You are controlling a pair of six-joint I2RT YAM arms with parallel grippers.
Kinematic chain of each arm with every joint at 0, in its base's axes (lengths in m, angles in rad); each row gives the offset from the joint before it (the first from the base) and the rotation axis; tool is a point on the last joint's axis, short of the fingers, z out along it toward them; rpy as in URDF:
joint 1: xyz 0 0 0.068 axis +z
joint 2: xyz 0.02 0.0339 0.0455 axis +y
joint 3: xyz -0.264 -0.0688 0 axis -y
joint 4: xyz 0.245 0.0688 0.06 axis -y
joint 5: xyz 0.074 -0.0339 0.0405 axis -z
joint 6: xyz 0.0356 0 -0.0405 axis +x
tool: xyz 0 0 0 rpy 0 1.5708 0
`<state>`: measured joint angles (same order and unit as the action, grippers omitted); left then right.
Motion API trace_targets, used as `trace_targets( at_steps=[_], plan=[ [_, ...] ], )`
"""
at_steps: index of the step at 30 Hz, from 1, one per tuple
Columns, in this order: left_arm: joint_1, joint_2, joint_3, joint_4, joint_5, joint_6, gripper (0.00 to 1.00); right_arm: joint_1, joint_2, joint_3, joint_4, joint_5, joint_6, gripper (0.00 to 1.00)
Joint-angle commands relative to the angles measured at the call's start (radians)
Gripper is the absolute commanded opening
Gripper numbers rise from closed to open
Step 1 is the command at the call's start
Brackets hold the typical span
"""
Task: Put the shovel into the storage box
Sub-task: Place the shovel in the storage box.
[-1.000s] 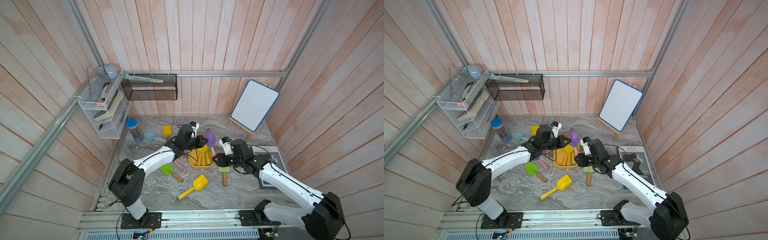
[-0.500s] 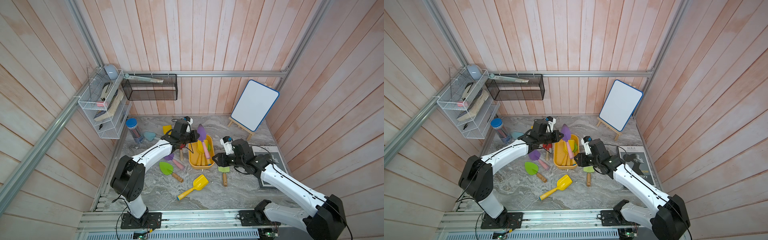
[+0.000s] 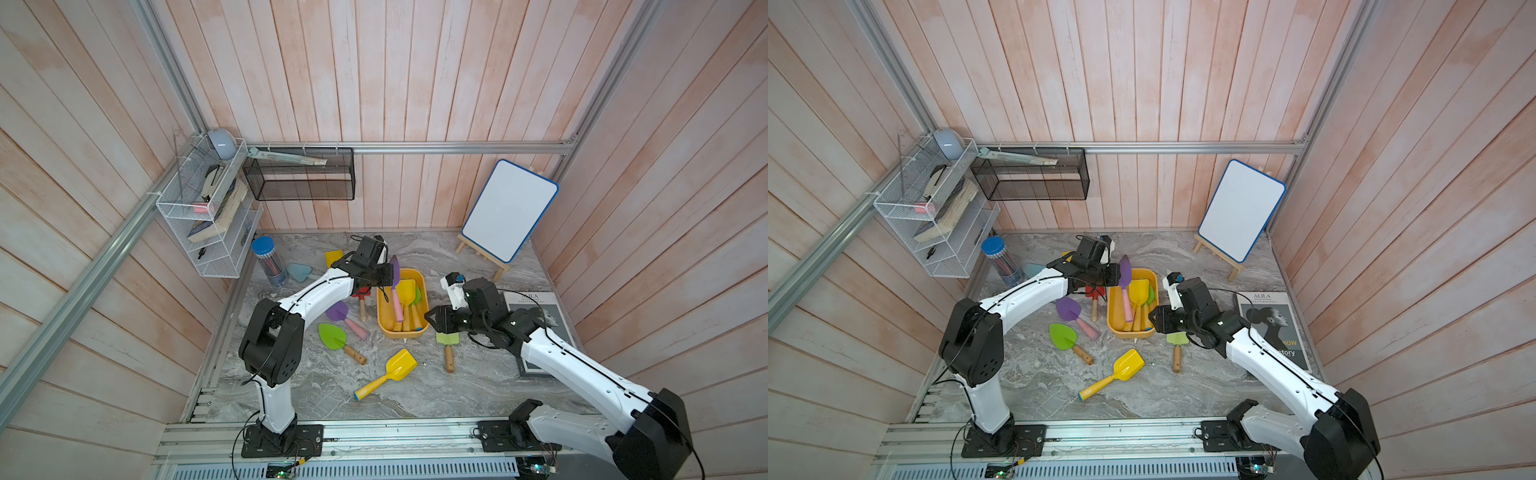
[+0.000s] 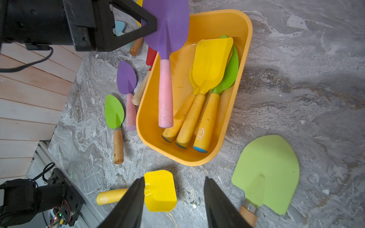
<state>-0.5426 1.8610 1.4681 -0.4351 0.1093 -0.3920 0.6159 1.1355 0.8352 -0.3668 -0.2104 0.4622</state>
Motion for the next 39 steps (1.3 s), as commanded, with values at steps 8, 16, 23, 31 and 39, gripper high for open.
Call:
trace_targets(
  at_steps=[8, 16, 23, 31, 39],
  plan=[
    [0.000, 0.078, 0.083, -0.100, -0.072, 0.049, 0.00, 0.005, 0.017, -0.007, 0.011, 0.006, -0.006, 0.53],
    [0.000, 0.119, 0.105, -0.131, -0.063, 0.050, 0.00, 0.005, 0.020, -0.007, 0.010, 0.006, -0.005, 0.53],
    [-0.002, 0.144, 0.124, -0.146, -0.031, 0.034, 0.00, 0.006, 0.029, -0.005, 0.013, 0.005, -0.007, 0.53],
    [-0.005, 0.185, 0.170, -0.200, -0.012, 0.009, 0.00, 0.005, 0.046, 0.004, 0.013, 0.000, -0.015, 0.53],
    [-0.010, 0.183, 0.170, -0.224, -0.035, -0.021, 0.00, 0.005, 0.052, 0.003, 0.018, -0.003, -0.022, 0.53]
  ],
)
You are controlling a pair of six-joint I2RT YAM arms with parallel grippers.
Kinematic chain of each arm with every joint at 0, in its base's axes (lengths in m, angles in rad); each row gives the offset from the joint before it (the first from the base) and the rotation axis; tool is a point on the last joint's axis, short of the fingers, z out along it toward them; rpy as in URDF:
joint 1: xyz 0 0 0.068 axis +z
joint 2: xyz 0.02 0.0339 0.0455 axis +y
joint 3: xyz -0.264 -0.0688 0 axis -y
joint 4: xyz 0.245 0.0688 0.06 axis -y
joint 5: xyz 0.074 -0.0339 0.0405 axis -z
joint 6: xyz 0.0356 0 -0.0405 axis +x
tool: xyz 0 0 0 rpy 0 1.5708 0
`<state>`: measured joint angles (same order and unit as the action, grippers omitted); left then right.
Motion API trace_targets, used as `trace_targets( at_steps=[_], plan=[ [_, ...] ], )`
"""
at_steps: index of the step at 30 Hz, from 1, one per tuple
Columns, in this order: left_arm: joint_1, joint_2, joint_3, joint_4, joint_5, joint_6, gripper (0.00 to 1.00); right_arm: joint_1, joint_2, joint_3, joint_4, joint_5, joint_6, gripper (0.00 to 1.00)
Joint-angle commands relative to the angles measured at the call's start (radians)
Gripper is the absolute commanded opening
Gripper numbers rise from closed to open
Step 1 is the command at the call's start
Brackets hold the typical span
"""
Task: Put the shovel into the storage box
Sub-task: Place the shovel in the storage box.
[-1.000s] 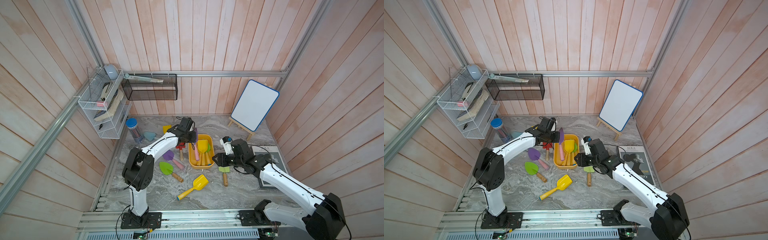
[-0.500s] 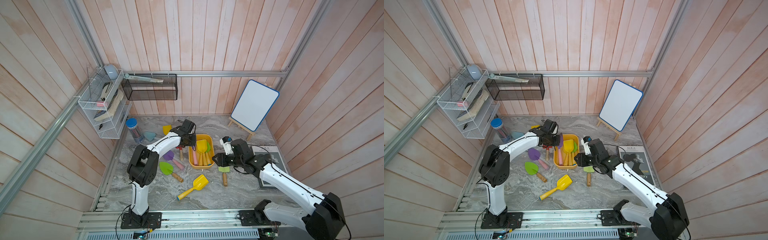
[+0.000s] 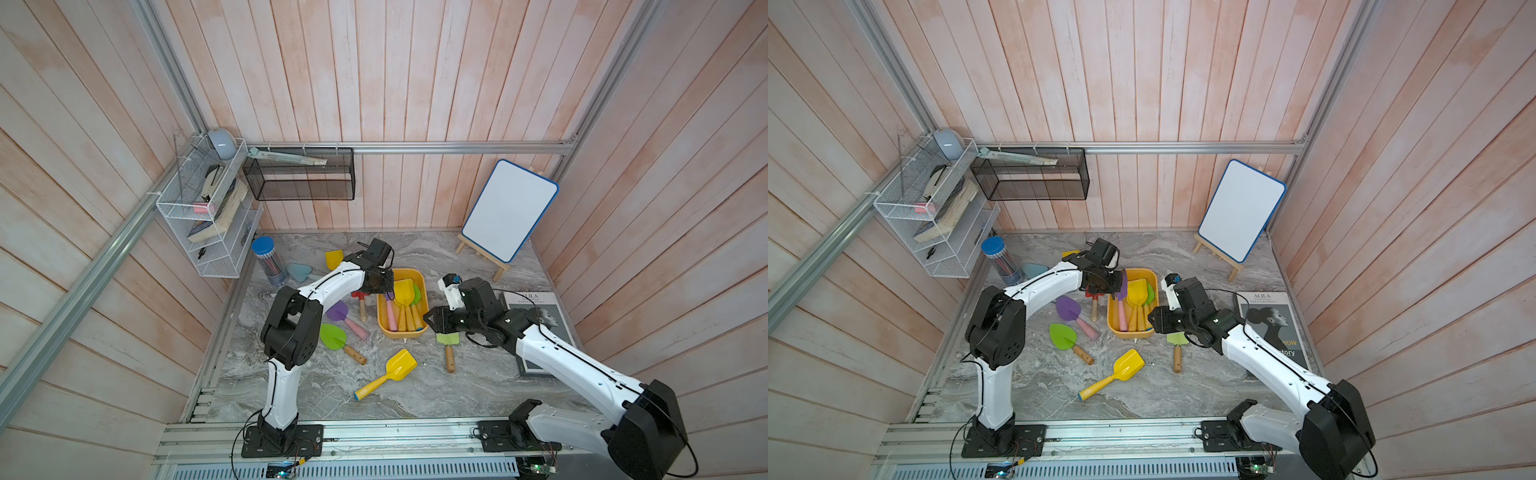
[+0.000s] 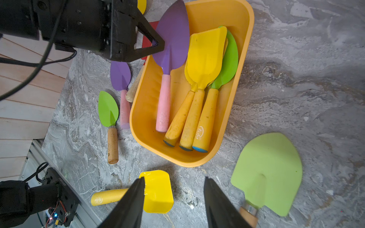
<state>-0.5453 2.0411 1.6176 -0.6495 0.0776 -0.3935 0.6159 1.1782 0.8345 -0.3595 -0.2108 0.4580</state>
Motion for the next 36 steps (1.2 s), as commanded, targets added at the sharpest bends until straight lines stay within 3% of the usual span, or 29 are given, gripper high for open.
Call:
trace_targets(
  at_steps=[1, 26, 36],
  plan=[
    [-0.009, -0.001, 0.021, -0.011, -0.007, -0.022, 0.00, 0.006, 0.011, 0.003, 0.011, -0.004, -0.019, 0.53],
    [-0.021, 0.081, 0.141, -0.173, -0.099, -0.110, 0.00, 0.005, 0.054, -0.005, 0.045, -0.022, -0.033, 0.53],
    [-0.021, 0.106, 0.124, -0.119, 0.010, -0.114, 0.00, 0.000, 0.066, -0.014, 0.054, -0.028, -0.045, 0.53]
  ],
)
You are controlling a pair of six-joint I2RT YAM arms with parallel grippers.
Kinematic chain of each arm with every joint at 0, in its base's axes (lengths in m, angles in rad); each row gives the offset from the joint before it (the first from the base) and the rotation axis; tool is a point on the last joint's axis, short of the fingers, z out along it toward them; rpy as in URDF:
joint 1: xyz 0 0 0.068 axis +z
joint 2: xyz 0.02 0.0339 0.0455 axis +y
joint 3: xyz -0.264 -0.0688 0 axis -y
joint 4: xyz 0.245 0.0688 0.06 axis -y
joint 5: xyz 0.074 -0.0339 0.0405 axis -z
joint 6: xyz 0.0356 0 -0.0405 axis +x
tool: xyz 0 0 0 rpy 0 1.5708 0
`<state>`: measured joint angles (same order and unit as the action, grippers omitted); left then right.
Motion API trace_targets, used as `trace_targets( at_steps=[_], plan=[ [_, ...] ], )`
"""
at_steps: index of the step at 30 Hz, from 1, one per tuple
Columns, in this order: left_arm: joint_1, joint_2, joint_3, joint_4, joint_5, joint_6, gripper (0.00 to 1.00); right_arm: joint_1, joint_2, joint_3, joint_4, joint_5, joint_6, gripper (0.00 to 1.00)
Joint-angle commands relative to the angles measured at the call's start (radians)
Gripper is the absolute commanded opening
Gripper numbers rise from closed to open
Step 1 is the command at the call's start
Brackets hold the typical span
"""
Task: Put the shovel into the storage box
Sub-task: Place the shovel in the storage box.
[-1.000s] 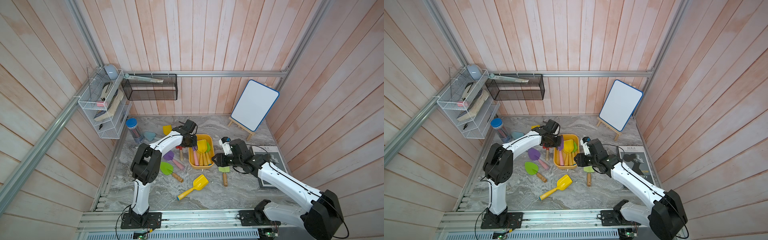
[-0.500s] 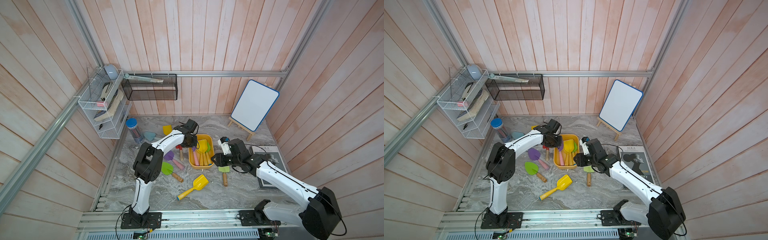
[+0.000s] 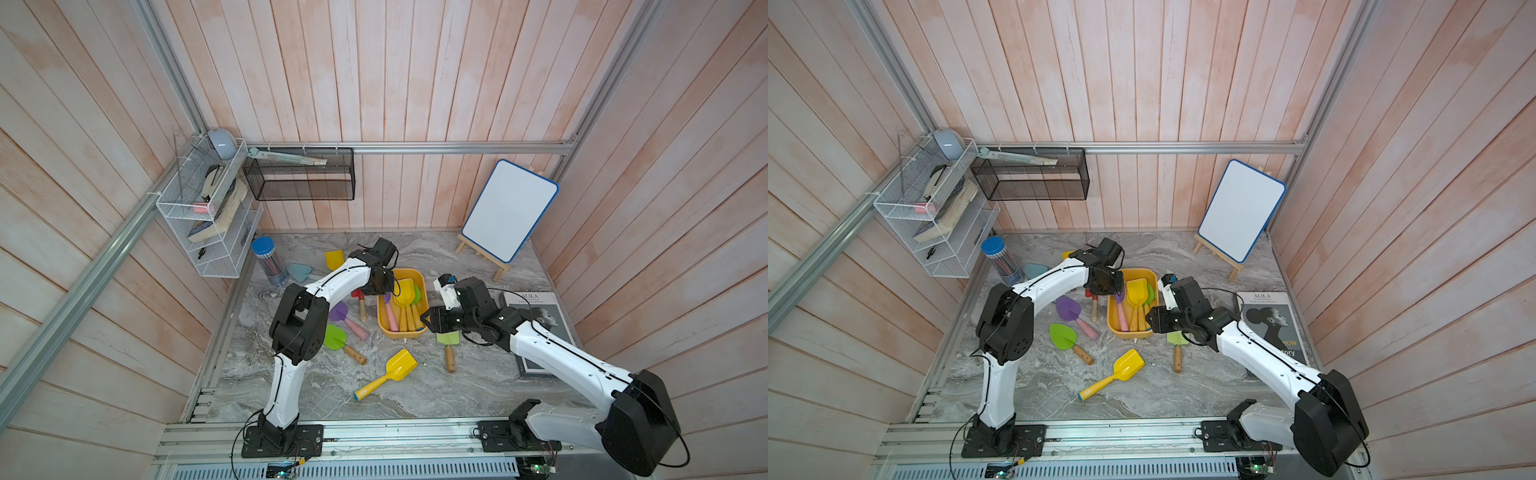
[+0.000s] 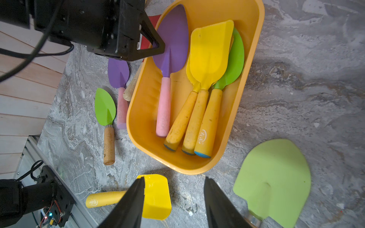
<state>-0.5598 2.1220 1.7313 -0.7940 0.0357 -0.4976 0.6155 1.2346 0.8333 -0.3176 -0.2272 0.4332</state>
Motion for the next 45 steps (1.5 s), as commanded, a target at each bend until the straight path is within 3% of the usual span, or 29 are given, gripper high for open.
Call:
trace_targets(
  at_steps=[1, 27, 29, 37, 45],
  plan=[
    [-0.006, 0.027, 0.010, 0.032, 0.062, -0.012, 0.00, 0.001, 0.009, -0.014, 0.014, -0.012, -0.021, 0.53],
    [-0.006, 0.077, -0.012, 0.113, 0.168, -0.009, 0.00, -0.004, 0.025, -0.014, 0.023, -0.022, -0.022, 0.53],
    [-0.005, 0.085, -0.010, 0.111, 0.168, -0.008, 0.03, -0.004, 0.026, -0.014, 0.022, -0.023, -0.021, 0.53],
    [-0.006, 0.106, 0.026, 0.062, 0.133, 0.015, 0.35, -0.003, 0.026, -0.011, 0.020, -0.025, -0.022, 0.53],
    [-0.004, 0.133, 0.096, -0.006, 0.091, 0.047, 0.45, -0.004, 0.029, -0.004, 0.014, -0.025, -0.025, 0.53]
  ],
)
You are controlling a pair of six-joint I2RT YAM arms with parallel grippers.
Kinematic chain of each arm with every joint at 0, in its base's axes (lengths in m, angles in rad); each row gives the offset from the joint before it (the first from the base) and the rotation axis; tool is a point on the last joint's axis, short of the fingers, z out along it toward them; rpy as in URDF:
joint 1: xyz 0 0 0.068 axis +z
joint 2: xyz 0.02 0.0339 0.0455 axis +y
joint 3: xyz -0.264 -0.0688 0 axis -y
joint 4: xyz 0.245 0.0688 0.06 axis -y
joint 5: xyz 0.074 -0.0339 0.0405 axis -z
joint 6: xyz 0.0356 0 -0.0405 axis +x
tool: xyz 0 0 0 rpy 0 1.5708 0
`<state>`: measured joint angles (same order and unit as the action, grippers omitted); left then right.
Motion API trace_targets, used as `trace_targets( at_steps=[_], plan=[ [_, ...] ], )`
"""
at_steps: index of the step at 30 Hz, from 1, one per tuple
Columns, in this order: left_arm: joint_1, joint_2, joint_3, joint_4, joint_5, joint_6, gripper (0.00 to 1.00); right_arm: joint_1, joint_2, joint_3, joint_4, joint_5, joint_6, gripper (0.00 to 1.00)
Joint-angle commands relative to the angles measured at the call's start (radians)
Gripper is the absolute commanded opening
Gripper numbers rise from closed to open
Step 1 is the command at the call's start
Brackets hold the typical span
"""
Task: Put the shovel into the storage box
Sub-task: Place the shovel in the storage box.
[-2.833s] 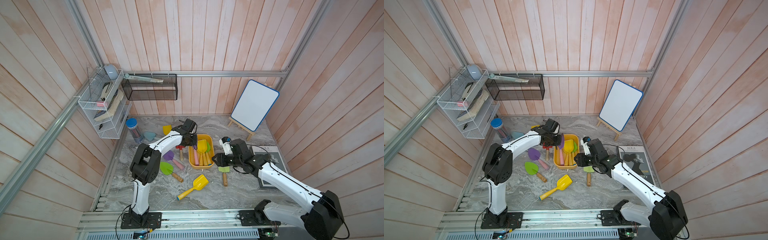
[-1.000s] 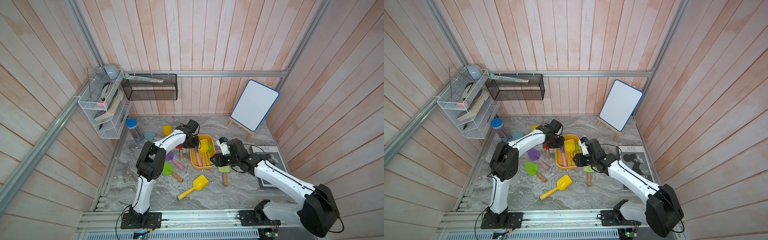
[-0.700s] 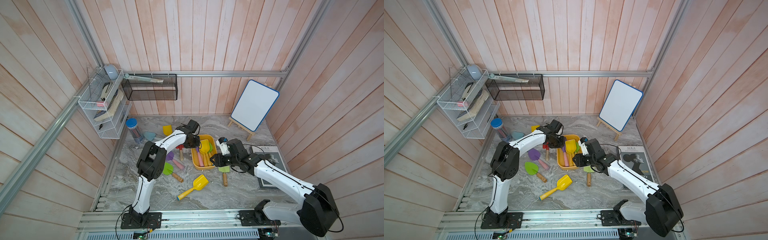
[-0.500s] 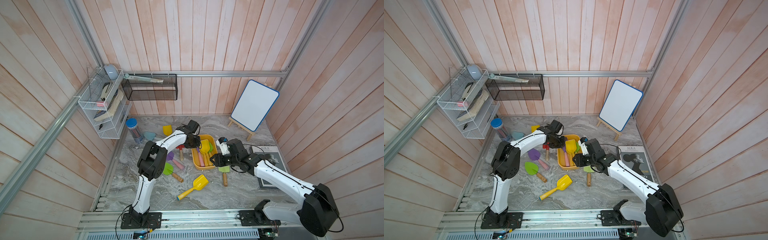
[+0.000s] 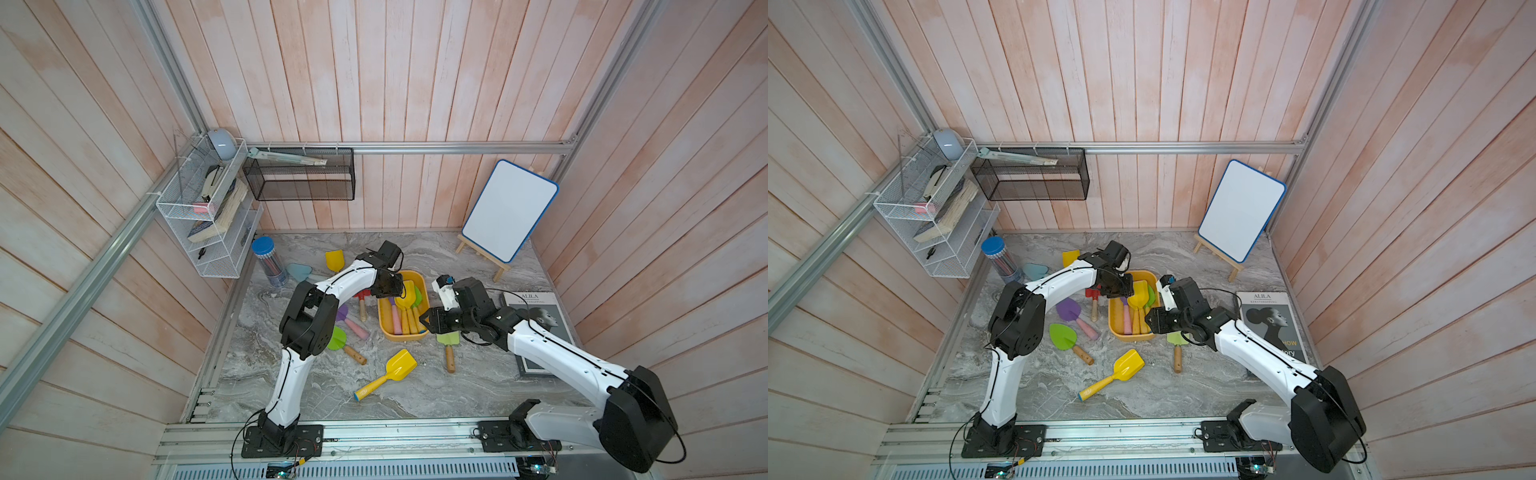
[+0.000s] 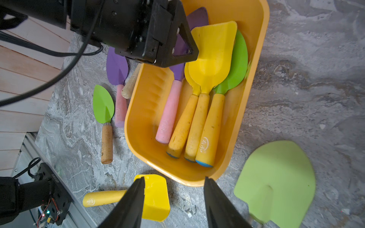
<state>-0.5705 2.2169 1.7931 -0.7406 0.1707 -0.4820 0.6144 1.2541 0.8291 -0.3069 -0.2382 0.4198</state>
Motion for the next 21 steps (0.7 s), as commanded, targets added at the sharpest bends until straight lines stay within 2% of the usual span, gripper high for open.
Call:
trace_targets(
  at_steps=[1, 13, 21],
  plan=[
    [0.007, 0.046, 0.054, -0.076, -0.053, 0.038, 0.48, -0.002, 0.011, 0.002, 0.002, -0.015, -0.011, 0.53],
    [0.001, 0.104, 0.205, -0.208, -0.136, 0.061, 0.66, -0.002, 0.019, 0.010, -0.002, -0.017, -0.014, 0.53],
    [-0.006, 0.122, 0.272, -0.233, -0.164, 0.074, 0.69, -0.002, 0.024, 0.013, -0.002, -0.023, -0.016, 0.53]
  ],
)
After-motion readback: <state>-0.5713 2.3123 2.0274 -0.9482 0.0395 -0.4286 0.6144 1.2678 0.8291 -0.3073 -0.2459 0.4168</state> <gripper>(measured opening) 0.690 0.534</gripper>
